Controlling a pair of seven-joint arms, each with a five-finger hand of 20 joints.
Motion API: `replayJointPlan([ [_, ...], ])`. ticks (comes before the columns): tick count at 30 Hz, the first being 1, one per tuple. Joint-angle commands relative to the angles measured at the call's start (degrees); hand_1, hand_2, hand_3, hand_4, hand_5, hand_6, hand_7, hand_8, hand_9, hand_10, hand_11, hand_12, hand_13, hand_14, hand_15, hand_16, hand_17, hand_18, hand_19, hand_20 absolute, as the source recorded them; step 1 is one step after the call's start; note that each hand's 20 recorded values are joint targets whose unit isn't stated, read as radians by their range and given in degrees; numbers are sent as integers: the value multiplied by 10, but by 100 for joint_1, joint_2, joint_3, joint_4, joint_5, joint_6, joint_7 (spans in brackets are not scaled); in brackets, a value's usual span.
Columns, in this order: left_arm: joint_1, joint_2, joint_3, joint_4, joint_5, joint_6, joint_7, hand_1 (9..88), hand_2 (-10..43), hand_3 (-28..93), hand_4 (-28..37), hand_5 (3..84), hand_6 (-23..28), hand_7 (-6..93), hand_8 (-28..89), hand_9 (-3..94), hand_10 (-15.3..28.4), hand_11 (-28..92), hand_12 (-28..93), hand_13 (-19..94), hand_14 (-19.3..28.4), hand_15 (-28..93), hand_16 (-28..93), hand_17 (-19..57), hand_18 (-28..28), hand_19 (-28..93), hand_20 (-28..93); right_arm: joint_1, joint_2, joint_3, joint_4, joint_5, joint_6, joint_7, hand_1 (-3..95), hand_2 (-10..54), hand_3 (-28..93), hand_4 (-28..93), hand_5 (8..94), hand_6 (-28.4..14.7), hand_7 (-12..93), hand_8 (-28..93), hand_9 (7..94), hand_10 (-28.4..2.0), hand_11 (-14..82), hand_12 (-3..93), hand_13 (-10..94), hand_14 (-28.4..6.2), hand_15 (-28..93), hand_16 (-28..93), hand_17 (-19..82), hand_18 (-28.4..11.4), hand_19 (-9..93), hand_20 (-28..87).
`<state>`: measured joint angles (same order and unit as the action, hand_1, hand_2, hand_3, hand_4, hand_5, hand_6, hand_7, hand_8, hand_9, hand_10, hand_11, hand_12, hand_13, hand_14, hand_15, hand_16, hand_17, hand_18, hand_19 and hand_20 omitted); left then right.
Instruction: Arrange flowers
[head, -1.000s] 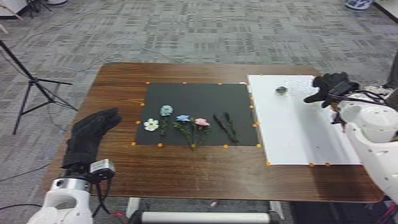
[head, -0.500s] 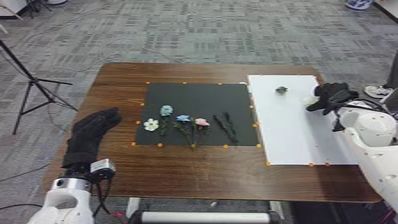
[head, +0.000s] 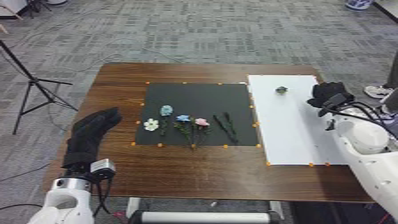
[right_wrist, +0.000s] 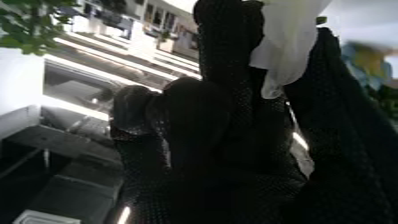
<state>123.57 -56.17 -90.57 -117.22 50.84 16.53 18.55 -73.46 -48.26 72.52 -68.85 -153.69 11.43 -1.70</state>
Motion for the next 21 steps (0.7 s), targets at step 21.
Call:
replayJointPlan([
  [21, -23, 17, -33, -20, 9, -7, 18, 273, -34, 711, -166, 510, 12, 204, -78, 508, 125, 212, 145, 406, 160, 181, 6, 59, 115, 77, 176, 2124, 42, -2688, -1944, 1317, -613, -1482, 568, -15, 589, -281, 709, 58, 329, -96, 826, -68, 124, 208, 805, -58, 687, 358, 388, -230, 863, 580],
])
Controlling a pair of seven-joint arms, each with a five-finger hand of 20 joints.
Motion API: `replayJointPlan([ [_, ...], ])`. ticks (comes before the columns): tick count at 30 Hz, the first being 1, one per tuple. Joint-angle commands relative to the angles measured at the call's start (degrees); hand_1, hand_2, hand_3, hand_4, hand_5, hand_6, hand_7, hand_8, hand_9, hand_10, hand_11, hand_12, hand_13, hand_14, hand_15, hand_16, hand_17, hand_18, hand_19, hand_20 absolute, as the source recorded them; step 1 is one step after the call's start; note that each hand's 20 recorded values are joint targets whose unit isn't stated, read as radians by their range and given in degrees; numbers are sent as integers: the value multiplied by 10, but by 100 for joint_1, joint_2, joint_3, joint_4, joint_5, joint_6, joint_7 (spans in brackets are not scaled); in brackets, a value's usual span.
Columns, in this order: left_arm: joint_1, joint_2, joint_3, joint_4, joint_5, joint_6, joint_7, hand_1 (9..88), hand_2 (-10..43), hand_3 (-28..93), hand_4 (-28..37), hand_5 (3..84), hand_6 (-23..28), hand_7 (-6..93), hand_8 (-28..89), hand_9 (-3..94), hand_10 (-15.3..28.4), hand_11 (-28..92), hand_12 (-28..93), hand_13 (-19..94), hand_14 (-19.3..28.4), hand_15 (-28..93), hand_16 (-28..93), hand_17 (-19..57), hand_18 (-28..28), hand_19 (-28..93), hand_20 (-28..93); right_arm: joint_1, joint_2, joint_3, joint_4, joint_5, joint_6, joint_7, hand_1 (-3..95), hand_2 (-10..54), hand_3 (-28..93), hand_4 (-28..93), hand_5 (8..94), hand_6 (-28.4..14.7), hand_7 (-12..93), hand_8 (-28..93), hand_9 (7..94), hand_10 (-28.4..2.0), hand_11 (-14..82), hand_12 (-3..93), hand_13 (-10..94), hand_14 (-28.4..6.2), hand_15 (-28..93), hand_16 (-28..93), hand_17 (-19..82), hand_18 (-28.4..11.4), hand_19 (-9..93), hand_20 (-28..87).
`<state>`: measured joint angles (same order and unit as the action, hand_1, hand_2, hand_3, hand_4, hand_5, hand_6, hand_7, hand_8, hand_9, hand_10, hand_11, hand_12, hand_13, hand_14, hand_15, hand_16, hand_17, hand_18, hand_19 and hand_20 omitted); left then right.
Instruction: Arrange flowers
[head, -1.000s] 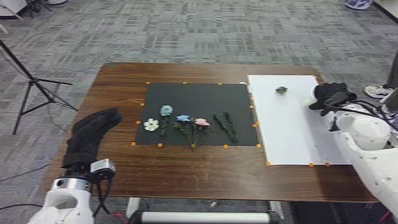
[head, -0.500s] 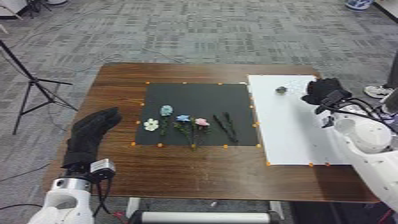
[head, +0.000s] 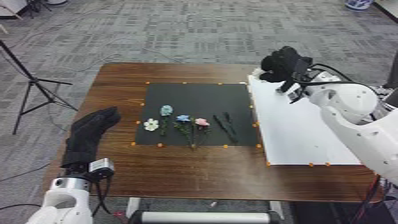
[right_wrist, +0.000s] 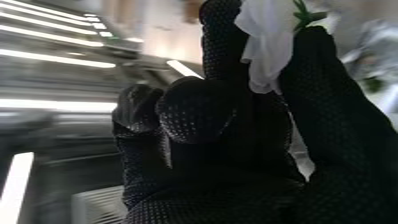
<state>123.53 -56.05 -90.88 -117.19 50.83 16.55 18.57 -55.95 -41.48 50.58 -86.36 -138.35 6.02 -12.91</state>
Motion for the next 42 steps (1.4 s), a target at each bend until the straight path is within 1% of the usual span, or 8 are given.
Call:
replayJointPlan([
  [1, -13, -5, 2, -24, 0, 4, 17, 273, -33, 711, -166, 510, 11, 204, -78, 507, 125, 212, 145, 406, 160, 182, 6, 59, 115, 77, 176, 341, -712, -528, -175, -287, -33, -454, 568, -17, 590, -281, 710, 58, 329, -97, 827, -67, 121, 209, 804, -57, 688, 357, 388, -230, 863, 580],
  [8, -21, -16, 6, -21, 2, -21, -24, 273, -33, 710, -166, 510, 11, 205, -78, 508, 125, 212, 145, 406, 160, 183, 6, 59, 115, 77, 177, 269, -1172, -756, 262, -1200, 391, -1028, 574, -35, 596, -282, 714, 66, 338, -109, 832, -59, 95, 218, 801, -55, 698, 353, 386, -229, 862, 582],
  [11, -29, -2, -15, -23, 1, -23, -3, 273, -34, 711, -166, 510, 11, 205, -78, 508, 126, 211, 144, 407, 161, 183, 6, 59, 115, 77, 176, 217, -1386, -536, 394, -1313, -289, -1331, 577, -40, 599, -282, 713, 70, 347, -113, 833, -55, 83, 226, 799, -53, 707, 353, 383, -226, 858, 582],
  [18, -64, 21, 14, -14, 6, -44, -23, 273, -34, 711, -166, 511, 12, 205, -78, 508, 125, 211, 145, 406, 161, 182, 6, 59, 115, 76, 176, 267, -1789, -244, 635, -2012, -1648, -1419, 574, -41, 602, -283, 711, 74, 359, -115, 831, -53, 73, 231, 798, -52, 711, 351, 377, -227, 850, 582],
  [22, -75, 27, 21, -6, 4, -41, 0, 273, -33, 710, -166, 511, 12, 205, -79, 507, 126, 211, 145, 406, 161, 182, 6, 59, 115, 76, 176, 302, -1997, -121, 828, -2413, -2214, -1567, 572, -40, 604, -283, 708, 75, 361, -117, 827, -54, 69, 226, 797, -53, 712, 351, 377, -228, 848, 583],
  [32, -79, 11, 33, -5, 1, -32, 20, 272, -33, 711, -165, 510, 12, 204, -78, 507, 126, 211, 145, 406, 161, 182, 6, 60, 114, 75, 176, 308, -2037, -129, 863, -2461, -2265, -1413, 559, -40, 627, -282, 700, 75, 371, -115, 823, -50, 71, 221, 797, -55, 715, 348, 377, -229, 848, 584],
  [38, -78, -2, 32, -4, 7, -33, 19, 273, -35, 711, -165, 509, 12, 203, -77, 507, 126, 212, 146, 406, 161, 182, 6, 59, 115, 74, 176, 346, -2046, -98, 775, -2455, -2632, -1443, 485, -91, 658, -228, 634, 45, 373, -103, 757, -72, 138, 164, 773, -66, 722, 351, 359, -236, 839, 590],
  [42, -89, -7, 43, 2, 11, -29, 12, 273, -37, 711, -163, 510, 13, 202, -77, 507, 125, 212, 145, 406, 161, 181, 6, 59, 115, 75, 176, 371, -2055, -78, 756, -2438, -2724, -1424, 420, -95, 705, -222, 610, 37, 317, -86, 723, -82, 152, 142, 760, -71, 726, 351, 349, -239, 832, 596],
])
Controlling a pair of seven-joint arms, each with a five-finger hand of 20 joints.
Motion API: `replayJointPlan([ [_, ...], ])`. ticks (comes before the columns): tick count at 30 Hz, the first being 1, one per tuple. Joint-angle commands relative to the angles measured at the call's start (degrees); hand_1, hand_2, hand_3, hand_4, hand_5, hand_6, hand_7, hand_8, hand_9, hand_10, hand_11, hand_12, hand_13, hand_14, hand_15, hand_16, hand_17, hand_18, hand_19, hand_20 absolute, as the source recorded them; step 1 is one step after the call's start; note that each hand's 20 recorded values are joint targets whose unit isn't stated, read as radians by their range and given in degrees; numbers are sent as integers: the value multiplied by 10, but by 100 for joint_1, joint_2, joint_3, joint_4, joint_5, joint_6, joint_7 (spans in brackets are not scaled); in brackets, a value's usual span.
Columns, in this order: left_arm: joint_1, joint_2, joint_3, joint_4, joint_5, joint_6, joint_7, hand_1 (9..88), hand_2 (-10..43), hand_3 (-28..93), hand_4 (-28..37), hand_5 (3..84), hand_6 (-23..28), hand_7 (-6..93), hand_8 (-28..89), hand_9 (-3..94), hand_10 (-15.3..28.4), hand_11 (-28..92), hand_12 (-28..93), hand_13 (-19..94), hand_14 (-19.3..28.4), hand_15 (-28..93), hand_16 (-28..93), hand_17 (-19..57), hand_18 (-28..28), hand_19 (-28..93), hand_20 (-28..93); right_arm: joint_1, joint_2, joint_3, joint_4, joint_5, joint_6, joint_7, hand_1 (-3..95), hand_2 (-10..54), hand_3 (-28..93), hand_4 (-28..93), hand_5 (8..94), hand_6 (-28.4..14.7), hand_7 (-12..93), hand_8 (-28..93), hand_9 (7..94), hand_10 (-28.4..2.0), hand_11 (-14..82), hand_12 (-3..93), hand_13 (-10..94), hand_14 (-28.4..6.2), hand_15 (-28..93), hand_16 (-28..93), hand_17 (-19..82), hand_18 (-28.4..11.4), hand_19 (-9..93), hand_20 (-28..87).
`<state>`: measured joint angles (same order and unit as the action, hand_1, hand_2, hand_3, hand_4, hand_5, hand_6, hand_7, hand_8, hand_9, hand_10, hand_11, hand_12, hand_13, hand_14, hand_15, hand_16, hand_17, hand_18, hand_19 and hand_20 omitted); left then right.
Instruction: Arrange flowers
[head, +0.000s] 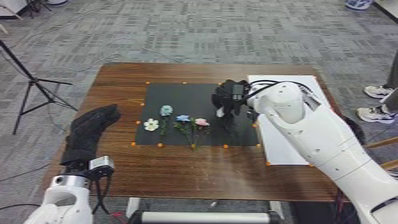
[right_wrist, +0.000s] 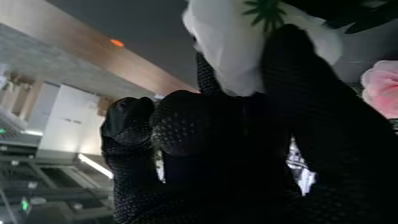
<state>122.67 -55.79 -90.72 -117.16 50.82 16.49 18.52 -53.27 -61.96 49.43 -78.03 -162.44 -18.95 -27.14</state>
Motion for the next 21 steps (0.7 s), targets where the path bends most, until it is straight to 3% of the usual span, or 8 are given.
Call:
replayJointPlan([
  [1, -13, -36, 30, 2, 17, -30, 17, 273, -38, 711, -162, 511, 13, 203, -77, 507, 125, 212, 145, 406, 161, 181, 6, 59, 115, 75, 176, 108, 4, 40, -95, -22, -256, 8, 397, -95, 719, -215, 608, 36, 298, -107, 716, -85, 151, 142, 757, -72, 726, 350, 346, -241, 830, 598],
  [4, 2, -40, 28, -2, 23, -6, 27, 275, -42, 711, -162, 510, 12, 204, -78, 507, 125, 211, 145, 406, 160, 182, 7, 59, 115, 75, 176, 141, -19, 74, -83, -46, -327, -6, 362, -95, 730, -205, 599, 25, 285, -172, 700, -93, 148, 143, 749, -76, 730, 348, 341, -244, 827, 603],
  [13, 26, -48, 39, -7, 28, -5, 18, 278, -47, 709, -157, 509, 12, 204, -78, 506, 125, 210, 145, 406, 160, 182, 7, 59, 115, 75, 176, 303, 139, 117, -311, 402, -418, 248, 273, -95, 744, -217, 576, 3, 251, -151, 672, -109, 139, 145, 732, -87, 733, 341, 325, -254, 815, 612],
  [21, 58, -60, 45, -16, 38, -12, 27, 279, -50, 708, -155, 508, 11, 203, -78, 507, 125, 211, 145, 405, 160, 182, 7, 59, 113, 70, 176, 475, 392, 213, -720, 795, -524, 396, 259, -95, 746, -215, 578, -1, 238, -145, 672, -112, 137, 146, 729, -90, 733, 340, 321, -256, 811, 615],
])
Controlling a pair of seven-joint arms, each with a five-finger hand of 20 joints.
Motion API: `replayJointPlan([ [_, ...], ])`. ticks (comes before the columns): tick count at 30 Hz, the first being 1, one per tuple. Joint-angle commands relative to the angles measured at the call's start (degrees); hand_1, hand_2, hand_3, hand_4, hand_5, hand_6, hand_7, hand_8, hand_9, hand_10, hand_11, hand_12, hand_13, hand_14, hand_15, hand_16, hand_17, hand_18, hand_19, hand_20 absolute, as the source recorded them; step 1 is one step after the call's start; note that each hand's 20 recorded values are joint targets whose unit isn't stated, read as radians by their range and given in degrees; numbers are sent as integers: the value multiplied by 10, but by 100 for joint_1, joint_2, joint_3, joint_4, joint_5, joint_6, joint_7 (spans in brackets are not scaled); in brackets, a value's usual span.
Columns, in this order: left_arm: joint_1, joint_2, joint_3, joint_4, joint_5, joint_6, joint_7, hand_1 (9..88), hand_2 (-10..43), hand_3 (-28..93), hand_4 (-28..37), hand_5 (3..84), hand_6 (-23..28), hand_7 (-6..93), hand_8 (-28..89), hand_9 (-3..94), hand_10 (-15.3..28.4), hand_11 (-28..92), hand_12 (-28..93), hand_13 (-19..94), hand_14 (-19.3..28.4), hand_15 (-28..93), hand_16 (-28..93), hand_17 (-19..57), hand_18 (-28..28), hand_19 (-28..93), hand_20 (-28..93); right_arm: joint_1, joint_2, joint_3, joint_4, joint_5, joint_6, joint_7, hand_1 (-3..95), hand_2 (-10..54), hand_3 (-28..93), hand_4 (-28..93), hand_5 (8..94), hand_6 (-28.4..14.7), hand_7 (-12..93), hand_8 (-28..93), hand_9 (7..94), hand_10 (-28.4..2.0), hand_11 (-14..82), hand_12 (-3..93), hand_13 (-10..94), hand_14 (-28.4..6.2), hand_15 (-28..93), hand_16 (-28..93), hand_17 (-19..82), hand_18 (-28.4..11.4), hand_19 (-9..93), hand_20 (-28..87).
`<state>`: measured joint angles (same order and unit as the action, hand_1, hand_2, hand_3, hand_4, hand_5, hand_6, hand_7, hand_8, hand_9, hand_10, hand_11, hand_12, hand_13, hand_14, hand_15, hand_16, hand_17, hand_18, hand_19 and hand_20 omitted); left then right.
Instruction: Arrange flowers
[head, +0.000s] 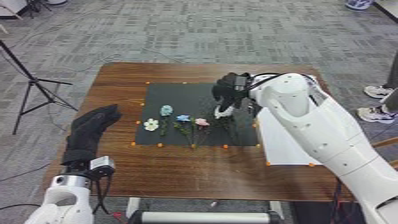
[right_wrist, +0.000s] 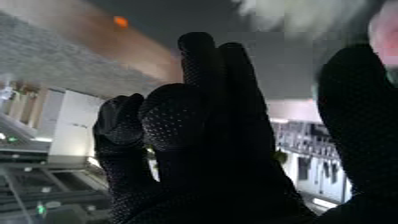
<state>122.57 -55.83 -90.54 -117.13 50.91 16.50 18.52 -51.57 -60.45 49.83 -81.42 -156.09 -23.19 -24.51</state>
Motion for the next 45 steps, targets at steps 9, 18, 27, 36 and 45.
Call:
replayJointPlan([
  [9, 43, -60, 52, -5, 28, -40, 35, 280, -50, 707, -156, 509, 11, 205, -78, 507, 125, 210, 145, 405, 159, 180, 7, 58, 114, 71, 177, 337, 750, 734, -547, 467, 491, 556, 267, -95, 740, -216, 577, 1, 236, -141, 672, -110, 135, 146, 720, -94, 725, 336, 316, -255, 802, 614],
  [18, 52, -67, 47, -14, 37, -53, -2, 280, -50, 706, -155, 508, 10, 204, -78, 506, 125, 210, 146, 405, 159, 180, 8, 58, 114, 71, 176, 235, 478, 1299, 927, -360, 909, 737, 233, -95, 734, -234, 508, -10, 230, -140, 633, -111, 130, 149, 713, -91, 675, 327, 306, -252, 786, 601],
  [27, 130, -80, 15, -40, 26, -83, 20, 280, -51, 707, -154, 509, 11, 204, -78, 506, 125, 209, 145, 405, 160, 181, 7, 58, 114, 72, 176, -2, 104, 1791, 1594, -890, 648, 678, 205, -95, 724, -264, 483, -15, 227, -133, 610, -114, 128, 150, 708, -99, 683, 328, 302, -259, 787, 606],
  [36, 93, -115, 99, -39, 47, -129, 9, 280, -51, 707, -155, 509, 9, 206, -79, 508, 125, 210, 146, 406, 159, 181, 8, 58, 114, 71, 176, -189, -126, 2019, 1980, -1229, 695, 661, 195, -95, 716, -273, 485, -23, 216, -126, 607, -115, 126, 150, 709, -104, 697, 324, 304, -263, 788, 611],
  [45, 133, -150, 146, -53, 47, -128, 23, 280, -50, 706, -155, 509, 8, 204, -79, 507, 125, 209, 146, 406, 159, 181, 7, 58, 114, 72, 177, -468, -62, 2103, 2058, -1214, 1064, 801, 242, -95, 729, -270, 509, -14, 232, -127, 641, -116, 138, 149, 728, -96, 708, 322, 321, -259, 801, 611],
])
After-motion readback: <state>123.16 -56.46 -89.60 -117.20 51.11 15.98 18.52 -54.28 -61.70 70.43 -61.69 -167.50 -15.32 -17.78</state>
